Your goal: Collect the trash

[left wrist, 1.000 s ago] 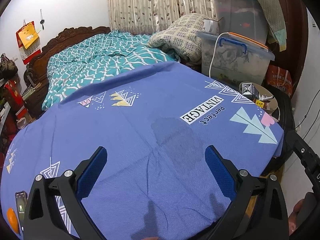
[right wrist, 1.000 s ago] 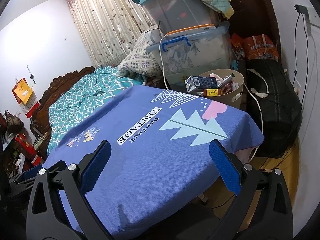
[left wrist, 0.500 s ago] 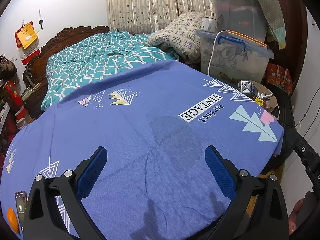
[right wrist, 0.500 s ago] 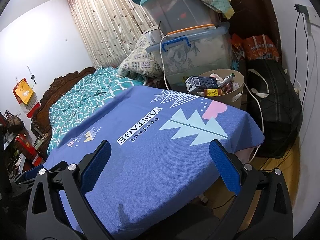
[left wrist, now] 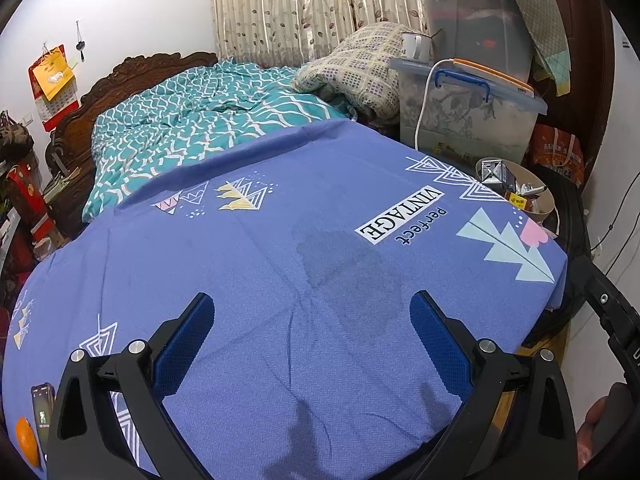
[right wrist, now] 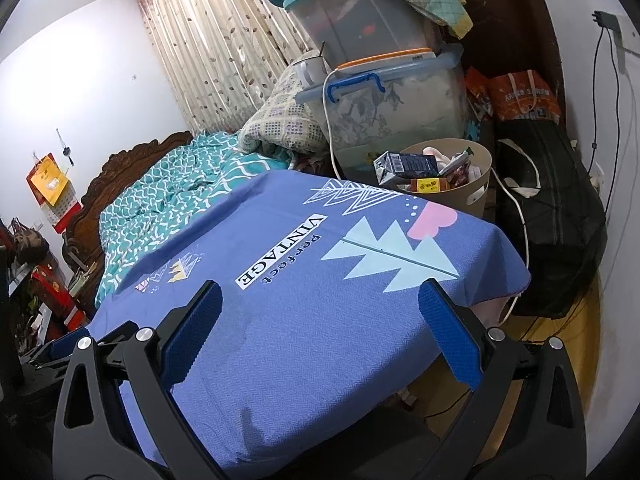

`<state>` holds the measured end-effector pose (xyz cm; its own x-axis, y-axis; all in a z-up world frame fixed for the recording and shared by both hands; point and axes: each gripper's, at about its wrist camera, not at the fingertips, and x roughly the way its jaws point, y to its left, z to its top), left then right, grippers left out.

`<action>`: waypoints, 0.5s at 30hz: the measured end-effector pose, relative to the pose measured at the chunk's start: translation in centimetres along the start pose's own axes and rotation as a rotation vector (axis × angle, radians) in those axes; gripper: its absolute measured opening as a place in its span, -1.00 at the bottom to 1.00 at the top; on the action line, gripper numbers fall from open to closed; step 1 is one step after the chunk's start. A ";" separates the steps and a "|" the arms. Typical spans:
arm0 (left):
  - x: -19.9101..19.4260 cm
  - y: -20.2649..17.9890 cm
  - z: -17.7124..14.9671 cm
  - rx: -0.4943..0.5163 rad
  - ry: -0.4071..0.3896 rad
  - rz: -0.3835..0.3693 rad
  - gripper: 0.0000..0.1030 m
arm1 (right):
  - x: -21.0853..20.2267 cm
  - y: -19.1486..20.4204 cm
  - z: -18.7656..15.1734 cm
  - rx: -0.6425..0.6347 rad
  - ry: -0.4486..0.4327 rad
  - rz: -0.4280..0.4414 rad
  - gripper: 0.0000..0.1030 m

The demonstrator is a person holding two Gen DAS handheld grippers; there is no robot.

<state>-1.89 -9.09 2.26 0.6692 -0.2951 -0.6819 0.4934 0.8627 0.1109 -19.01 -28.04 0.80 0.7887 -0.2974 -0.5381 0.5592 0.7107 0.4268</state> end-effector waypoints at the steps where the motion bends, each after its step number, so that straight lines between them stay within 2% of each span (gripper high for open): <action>1: 0.0 0.0 0.0 -0.001 0.000 -0.001 0.83 | 0.0 0.1 0.1 -0.002 0.000 0.002 0.89; 15: -0.4 0.3 0.6 -0.002 -0.005 -0.020 0.83 | -0.4 1.0 0.6 -0.020 -0.009 0.006 0.89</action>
<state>-1.67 -8.96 2.98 0.6619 -0.3142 -0.6806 0.5054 0.8575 0.0957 -18.59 -27.63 1.84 0.7943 -0.2986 -0.5291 0.5493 0.7251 0.4154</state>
